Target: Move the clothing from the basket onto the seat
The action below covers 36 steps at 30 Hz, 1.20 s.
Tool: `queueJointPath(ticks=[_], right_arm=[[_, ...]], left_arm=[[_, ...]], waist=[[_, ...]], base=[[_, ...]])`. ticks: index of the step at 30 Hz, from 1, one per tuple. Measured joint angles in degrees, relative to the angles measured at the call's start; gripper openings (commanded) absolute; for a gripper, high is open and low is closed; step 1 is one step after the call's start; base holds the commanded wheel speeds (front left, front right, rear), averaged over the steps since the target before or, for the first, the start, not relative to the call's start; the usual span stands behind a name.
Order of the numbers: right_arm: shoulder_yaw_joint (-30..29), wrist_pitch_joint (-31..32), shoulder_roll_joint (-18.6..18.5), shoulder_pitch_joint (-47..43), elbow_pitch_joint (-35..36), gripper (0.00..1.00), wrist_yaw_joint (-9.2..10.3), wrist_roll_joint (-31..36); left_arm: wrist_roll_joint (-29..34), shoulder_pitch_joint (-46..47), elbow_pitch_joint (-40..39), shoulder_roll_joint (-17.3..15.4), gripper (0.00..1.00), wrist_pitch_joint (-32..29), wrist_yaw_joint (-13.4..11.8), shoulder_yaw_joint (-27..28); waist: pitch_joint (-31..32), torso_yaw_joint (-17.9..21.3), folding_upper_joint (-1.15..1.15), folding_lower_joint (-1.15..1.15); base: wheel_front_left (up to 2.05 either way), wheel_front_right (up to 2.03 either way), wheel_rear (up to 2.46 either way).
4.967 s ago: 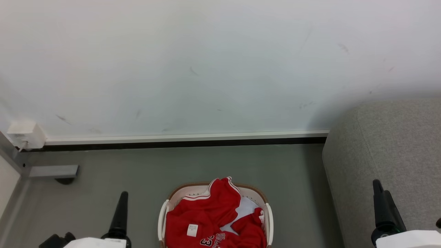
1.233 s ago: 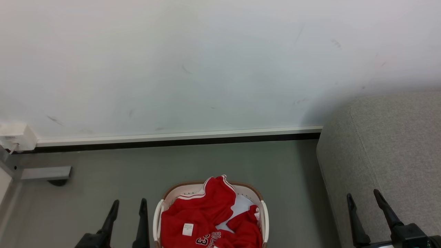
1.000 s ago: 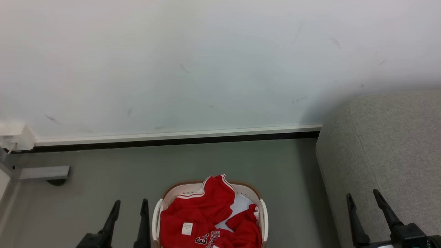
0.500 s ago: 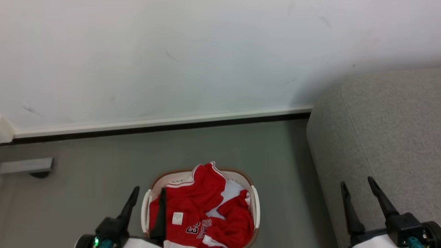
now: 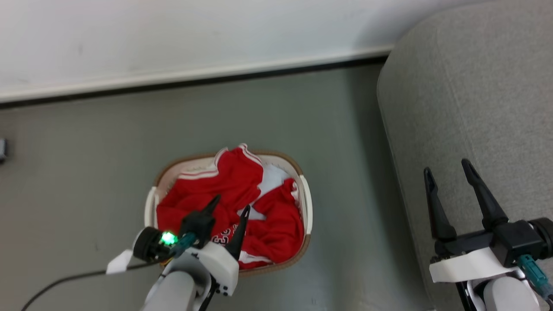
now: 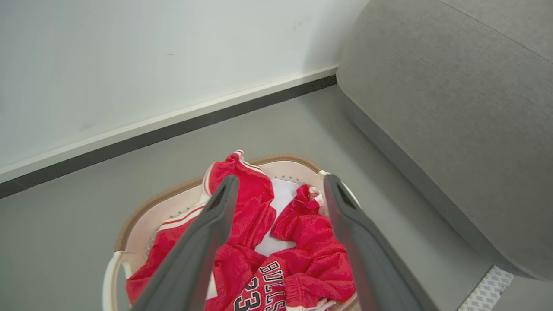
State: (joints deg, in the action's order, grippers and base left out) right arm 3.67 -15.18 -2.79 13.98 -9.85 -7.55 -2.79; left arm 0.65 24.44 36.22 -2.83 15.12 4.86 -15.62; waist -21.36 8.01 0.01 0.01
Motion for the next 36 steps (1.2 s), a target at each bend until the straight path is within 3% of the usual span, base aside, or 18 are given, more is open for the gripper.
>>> queueJointPath(ticks=[4,14,21,36], right_arm=[[1.0,0.0,0.0,2.5,2.2,1.0,0.0,-0.4],[1.6,0.0,0.0,4.3,4.2,1.0,0.0,-0.4],[1.9,0.0,0.0,4.5,4.3,1.0,0.0,-0.4],[2.3,0.0,0.0,4.8,5.6,1.0,0.0,0.2]], left_arm=[[2.4,9.1,11.3,-0.1,1.0,-2.1,1.1,-3.4],[2.0,20.5,26.8,-0.5,1.0,-7.8,2.5,-9.3],[-2.3,24.0,31.3,-0.2,1.0,-8.7,2.6,-12.8],[-2.8,29.4,36.1,-0.9,1.0,-12.0,1.6,-14.8]], waist=[[-6.2,1.1,0.0,0.0],[-14.7,3.0,0.0,0.01],[-16.1,3.6,0.0,0.0],[-21.2,4.2,0.0,0.0]], base=[[0.0,0.0,0.0],[0.0,0.0,0.0],[0.0,0.0,0.0],[0.0,0.0,0.0]])
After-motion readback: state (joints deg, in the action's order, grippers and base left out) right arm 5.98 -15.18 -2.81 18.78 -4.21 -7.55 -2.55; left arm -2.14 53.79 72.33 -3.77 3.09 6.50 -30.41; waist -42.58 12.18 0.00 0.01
